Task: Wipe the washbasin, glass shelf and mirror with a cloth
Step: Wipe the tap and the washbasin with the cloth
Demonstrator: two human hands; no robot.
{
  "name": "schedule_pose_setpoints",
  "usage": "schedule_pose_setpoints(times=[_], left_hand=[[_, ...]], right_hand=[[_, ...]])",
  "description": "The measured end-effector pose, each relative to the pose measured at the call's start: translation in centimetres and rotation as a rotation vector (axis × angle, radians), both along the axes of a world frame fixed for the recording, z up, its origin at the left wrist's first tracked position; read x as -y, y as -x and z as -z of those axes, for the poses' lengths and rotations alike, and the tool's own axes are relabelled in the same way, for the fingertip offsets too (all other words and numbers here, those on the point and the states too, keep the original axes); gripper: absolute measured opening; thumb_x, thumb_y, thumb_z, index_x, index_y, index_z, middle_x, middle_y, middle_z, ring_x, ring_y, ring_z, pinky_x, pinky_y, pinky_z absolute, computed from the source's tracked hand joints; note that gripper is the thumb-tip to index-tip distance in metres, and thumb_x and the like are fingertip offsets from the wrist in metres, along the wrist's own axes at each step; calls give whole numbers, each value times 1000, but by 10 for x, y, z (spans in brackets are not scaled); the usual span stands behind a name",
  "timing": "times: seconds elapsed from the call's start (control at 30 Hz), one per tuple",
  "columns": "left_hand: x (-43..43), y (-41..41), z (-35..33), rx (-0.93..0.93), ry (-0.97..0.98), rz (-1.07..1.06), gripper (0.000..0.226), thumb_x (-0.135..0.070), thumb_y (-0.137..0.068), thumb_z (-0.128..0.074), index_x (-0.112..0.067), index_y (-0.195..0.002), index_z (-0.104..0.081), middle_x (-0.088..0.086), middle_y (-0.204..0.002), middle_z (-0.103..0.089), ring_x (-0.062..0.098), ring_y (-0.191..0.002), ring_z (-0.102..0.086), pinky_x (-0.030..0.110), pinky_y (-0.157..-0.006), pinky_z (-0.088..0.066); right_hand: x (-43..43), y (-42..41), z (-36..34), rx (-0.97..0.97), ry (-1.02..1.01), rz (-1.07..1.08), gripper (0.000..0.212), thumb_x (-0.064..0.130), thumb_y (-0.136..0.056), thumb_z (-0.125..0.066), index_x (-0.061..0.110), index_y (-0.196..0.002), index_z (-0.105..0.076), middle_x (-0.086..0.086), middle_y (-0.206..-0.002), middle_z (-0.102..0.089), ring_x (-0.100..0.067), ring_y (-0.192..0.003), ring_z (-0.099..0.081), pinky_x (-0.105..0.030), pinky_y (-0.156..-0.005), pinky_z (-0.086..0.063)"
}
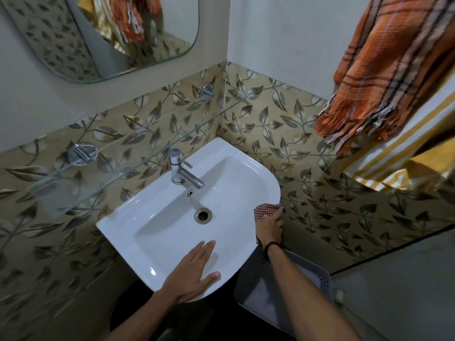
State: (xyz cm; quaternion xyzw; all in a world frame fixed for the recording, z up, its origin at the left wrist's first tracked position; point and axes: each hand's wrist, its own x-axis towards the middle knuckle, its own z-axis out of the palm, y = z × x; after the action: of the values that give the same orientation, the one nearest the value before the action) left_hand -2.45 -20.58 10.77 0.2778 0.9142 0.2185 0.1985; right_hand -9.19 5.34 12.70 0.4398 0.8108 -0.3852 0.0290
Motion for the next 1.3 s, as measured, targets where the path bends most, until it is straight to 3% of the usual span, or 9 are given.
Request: schedule_pose_setpoints(times=[0.27,0.57,0.8,0.87,1.0,1.2,1.3], left_hand=[[1,4,-2,30,-19,0,82,-76,-96,-27,-36,-158,10,-31,-159,15,-10,-144,23,25,-123,-1],[1,7,4,59,-8,68,81,-76,-96,-23,-35,-158,9,-32,-159,15,-6,-147,21,26,-123,-1],[-20,12,4,87,18,162,79,-77,-96,-20,-37,-156,13,-24,-163,14,2,-151,16,32,-126,-3],[-32,11,-2,95,43,251,78,-80,-93,-12,-38,-152,17,-19,-164,13,5,-151,15,35,-126,-3],[-44,15,-10,109,31,285,101,-92,-71,11,-38,-157,8,-18,-165,10,7,-153,12,40,-126,-5],[-46,18,-4,105,30,307,76,-87,-82,0,-55,-151,4,-25,-163,12,5,-152,14,42,-126,-3],[-44,15,3,74,20,314,67,-82,-91,-10,-56,-151,5,-26,-163,14,2,-150,17,40,-126,-2]], right_hand=[[26,-35,8,41,-23,-82,63,32,-107,-27,24,-159,8,-20,-151,-33,-41,-124,-48,-45,-91,-41],[-25,17,-10,56,55,-38,68,34,-101,-32,17,-159,-2,-17,-157,-34,-40,-134,-45,-53,-110,-36],[29,-29,-4,200,-139,-139,68,32,-105,-28,9,-158,8,-18,-150,-39,-38,-123,-54,-46,-95,-46],[26,-26,-7,225,-154,-168,68,31,-105,-27,7,-157,9,-18,-151,-39,-38,-124,-54,-47,-97,-46],[5,-10,-20,234,-113,-176,72,38,-105,-28,9,-158,12,-18,-155,-36,-39,-131,-49,-47,-104,-39],[19,-28,-9,206,-174,-284,80,43,-103,-33,23,-155,25,-20,-142,-45,-36,-114,-58,-46,-93,-48],[26,-39,-3,211,-177,-334,78,44,-104,-33,23,-155,22,-21,-144,-43,-35,-116,-57,-45,-93,-47]])
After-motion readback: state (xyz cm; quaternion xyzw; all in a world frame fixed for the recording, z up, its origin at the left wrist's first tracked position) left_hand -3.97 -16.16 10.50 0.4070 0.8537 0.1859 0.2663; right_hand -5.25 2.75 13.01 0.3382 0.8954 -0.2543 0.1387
